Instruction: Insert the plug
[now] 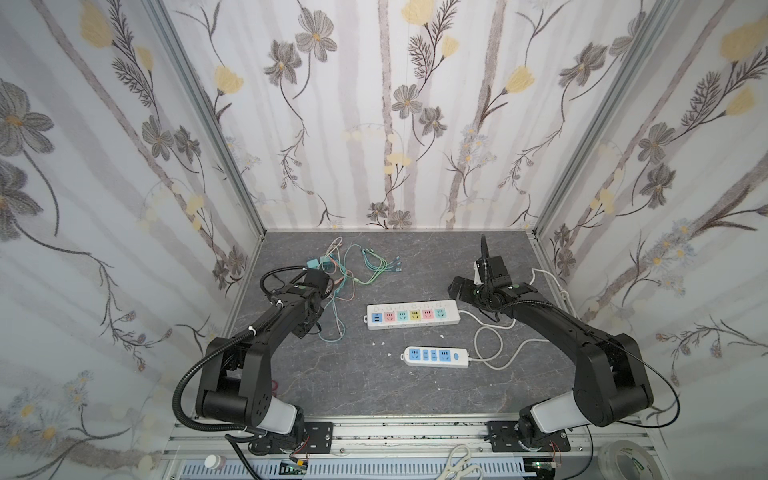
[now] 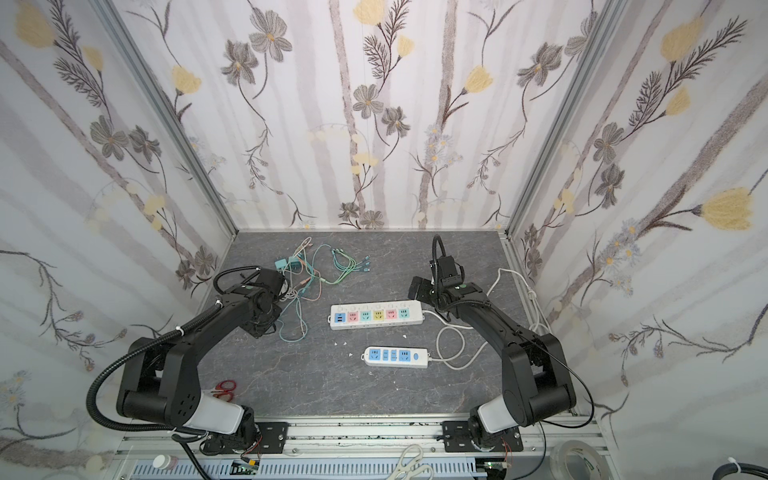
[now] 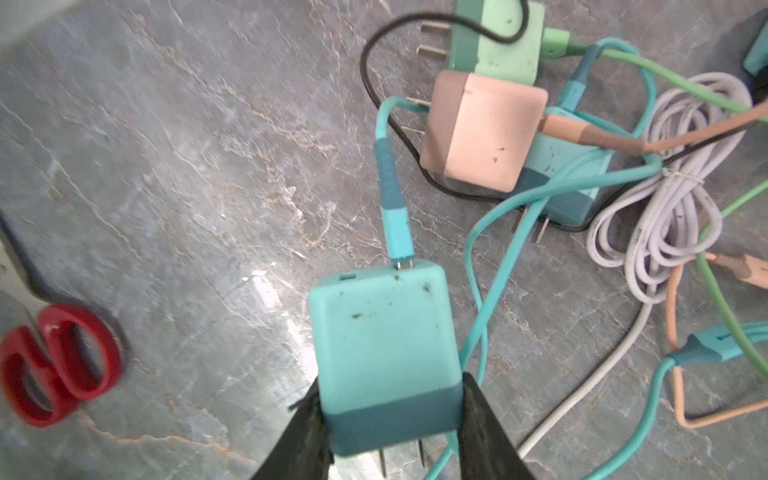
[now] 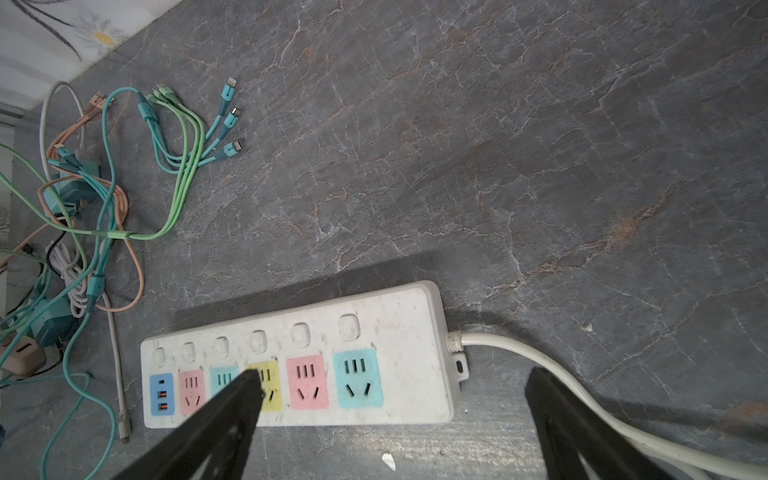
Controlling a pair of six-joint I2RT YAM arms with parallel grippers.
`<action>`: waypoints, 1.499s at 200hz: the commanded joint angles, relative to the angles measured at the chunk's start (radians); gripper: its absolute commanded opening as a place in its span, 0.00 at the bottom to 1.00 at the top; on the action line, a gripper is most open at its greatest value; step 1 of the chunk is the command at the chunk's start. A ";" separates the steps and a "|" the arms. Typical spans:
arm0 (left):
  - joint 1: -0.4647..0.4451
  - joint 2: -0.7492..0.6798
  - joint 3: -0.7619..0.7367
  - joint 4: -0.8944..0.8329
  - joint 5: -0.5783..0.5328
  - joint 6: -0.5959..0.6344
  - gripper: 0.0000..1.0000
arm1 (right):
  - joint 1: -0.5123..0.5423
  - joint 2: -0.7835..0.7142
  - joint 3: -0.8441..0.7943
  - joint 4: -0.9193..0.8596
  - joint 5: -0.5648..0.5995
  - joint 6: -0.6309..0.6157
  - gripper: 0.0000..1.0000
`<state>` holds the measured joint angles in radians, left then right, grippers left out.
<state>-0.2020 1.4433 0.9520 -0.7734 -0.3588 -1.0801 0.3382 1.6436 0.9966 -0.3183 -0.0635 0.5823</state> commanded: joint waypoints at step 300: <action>-0.247 0.039 -0.127 0.125 0.287 0.493 0.59 | 0.060 0.090 0.125 -0.037 0.064 -0.059 0.99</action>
<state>-0.4603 1.5074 0.8280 -0.6464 -0.0315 -0.5880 0.3939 1.7226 1.1137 -0.3630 -0.0185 0.5293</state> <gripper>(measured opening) 0.572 0.994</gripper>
